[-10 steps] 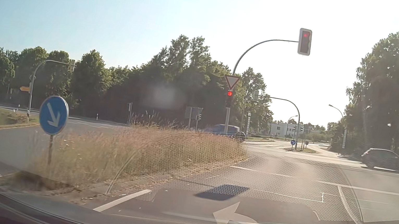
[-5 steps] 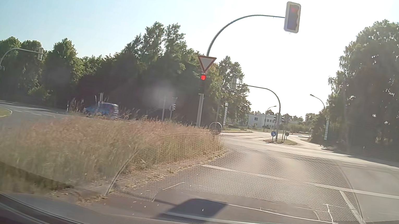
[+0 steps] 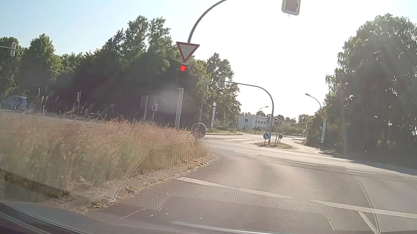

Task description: Follow the waypoints while adhering to traffic rules and regulations

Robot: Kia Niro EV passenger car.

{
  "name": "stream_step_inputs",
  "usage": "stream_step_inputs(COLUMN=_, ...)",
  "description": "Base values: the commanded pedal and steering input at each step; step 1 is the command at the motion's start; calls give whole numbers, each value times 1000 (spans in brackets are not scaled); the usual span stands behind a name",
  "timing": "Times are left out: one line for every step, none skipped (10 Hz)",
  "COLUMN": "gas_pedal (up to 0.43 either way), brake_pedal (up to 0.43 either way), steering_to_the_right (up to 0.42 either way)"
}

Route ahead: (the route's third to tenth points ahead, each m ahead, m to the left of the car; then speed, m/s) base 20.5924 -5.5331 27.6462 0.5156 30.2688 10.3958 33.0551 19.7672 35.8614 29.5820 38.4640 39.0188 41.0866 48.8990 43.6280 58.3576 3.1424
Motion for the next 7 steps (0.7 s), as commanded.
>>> stream_step_inputs(gas_pedal=0, brake_pedal=250, steering_to_the_right=153)
stream_step_inputs(gas_pedal=0, brake_pedal=244, steering_to_the_right=145)
stream_step_inputs(gas_pedal=0, brake_pedal=238, steering_to_the_right=137)
stream_step_inputs(gas_pedal=0, brake_pedal=232, steering_to_the_right=136)
stream_step_inputs(gas_pedal=0, brake_pedal=226, steering_to_the_right=137)
stream_step_inputs(gas_pedal=0, brake_pedal=220, steering_to_the_right=137)
stream_step_inputs(gas_pedal=0, brake_pedal=201, steering_to_the_right=138)
